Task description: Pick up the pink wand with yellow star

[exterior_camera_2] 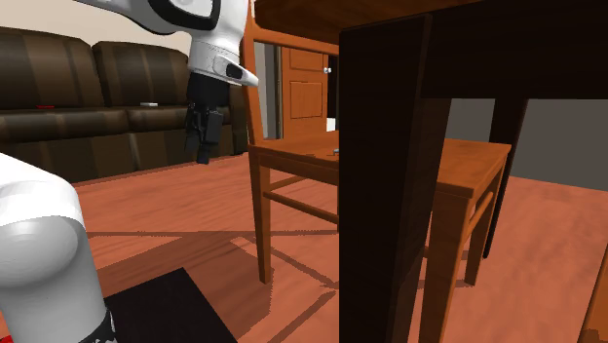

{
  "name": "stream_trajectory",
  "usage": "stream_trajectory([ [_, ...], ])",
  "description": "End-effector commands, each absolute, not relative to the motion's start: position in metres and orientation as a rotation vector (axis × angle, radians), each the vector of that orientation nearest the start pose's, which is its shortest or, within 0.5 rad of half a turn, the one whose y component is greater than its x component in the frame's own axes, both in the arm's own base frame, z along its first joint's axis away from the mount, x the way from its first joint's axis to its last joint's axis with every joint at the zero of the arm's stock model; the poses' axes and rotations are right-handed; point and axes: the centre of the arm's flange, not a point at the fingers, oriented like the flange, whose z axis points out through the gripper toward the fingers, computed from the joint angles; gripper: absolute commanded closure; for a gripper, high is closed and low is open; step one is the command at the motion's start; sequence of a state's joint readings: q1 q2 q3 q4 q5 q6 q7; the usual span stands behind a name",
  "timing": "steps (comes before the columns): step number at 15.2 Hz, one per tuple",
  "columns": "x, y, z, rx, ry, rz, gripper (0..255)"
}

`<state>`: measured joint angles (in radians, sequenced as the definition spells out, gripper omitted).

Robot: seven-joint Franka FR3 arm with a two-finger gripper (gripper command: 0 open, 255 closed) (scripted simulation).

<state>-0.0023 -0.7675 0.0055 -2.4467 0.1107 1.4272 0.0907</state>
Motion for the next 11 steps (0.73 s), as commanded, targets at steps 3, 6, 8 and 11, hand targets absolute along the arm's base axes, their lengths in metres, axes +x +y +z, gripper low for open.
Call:
stream_trajectory([
  [3,0.308,-0.001,0.534,-3.028,0.066,0.375,0],
  [6,0.338,-0.022,0.536,-3.04,-0.033,0.351,0],
  [8,0.358,-0.035,0.537,-3.046,-0.1,0.336,0],
  [11,0.39,-0.053,0.54,-3.052,-0.201,0.311,0],
])
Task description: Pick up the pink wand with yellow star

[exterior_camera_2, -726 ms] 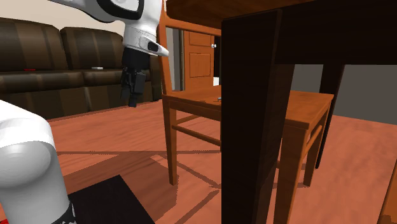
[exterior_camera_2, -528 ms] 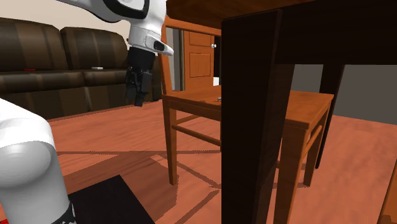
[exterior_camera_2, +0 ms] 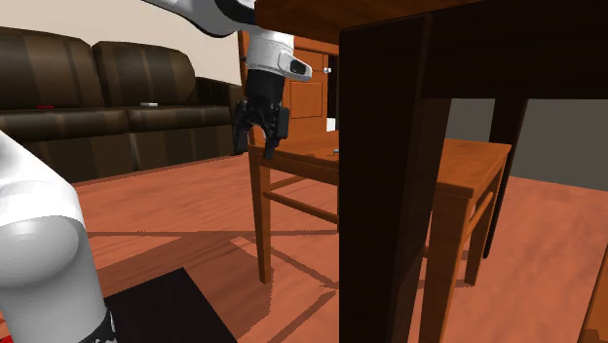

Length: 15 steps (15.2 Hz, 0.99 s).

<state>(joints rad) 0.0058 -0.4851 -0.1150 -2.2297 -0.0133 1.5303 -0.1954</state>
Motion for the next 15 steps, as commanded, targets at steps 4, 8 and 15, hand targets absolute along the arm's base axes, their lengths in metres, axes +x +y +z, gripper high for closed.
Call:
stream_trajectory([
  [4,0.434,-0.074,0.544,-3.055,-0.335,0.279,0],
  [8,0.48,-0.091,0.55,-3.052,-0.469,0.245,0],
  [15,0.562,-0.111,0.562,-3.032,-0.705,0.184,0],
])
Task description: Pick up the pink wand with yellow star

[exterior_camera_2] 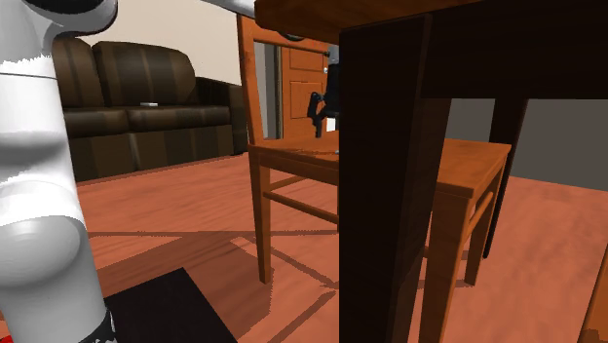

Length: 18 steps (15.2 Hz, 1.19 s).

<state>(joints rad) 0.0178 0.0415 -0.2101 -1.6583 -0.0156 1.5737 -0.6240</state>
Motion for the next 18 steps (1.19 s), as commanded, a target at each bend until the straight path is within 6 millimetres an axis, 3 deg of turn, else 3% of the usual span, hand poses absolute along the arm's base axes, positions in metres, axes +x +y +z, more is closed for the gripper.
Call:
stream_trajectory([
  [1,0.573,-0.113,0.564,-3.027,-0.738,0.175,0],
  [9,0.667,-0.118,0.583,-2.978,-1.002,0.104,0],
  [18,0.667,-0.118,0.543,-2.978,-1.002,0.104,0],
])
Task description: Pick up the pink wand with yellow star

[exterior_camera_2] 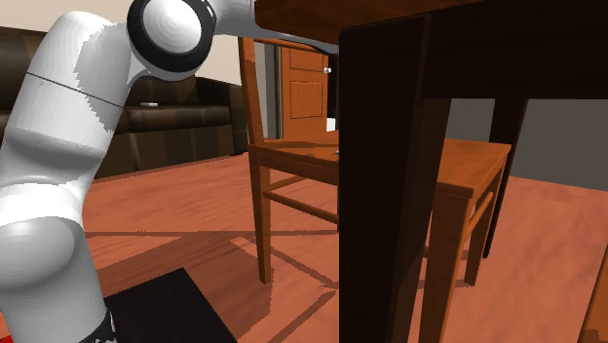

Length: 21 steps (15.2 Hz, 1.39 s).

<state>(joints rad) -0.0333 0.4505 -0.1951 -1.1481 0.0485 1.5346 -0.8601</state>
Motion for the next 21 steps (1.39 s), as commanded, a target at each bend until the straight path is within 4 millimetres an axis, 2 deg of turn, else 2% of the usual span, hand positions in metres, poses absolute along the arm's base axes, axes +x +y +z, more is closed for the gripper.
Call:
stream_trajectory([
  [1,0.668,-0.118,0.543,-2.978,-1.002,0.104,255],
  [10,0.667,-0.118,0.543,-2.978,-1.002,0.104,255],
  [21,0.667,-0.118,0.601,-2.978,-1.002,0.104,255],
])
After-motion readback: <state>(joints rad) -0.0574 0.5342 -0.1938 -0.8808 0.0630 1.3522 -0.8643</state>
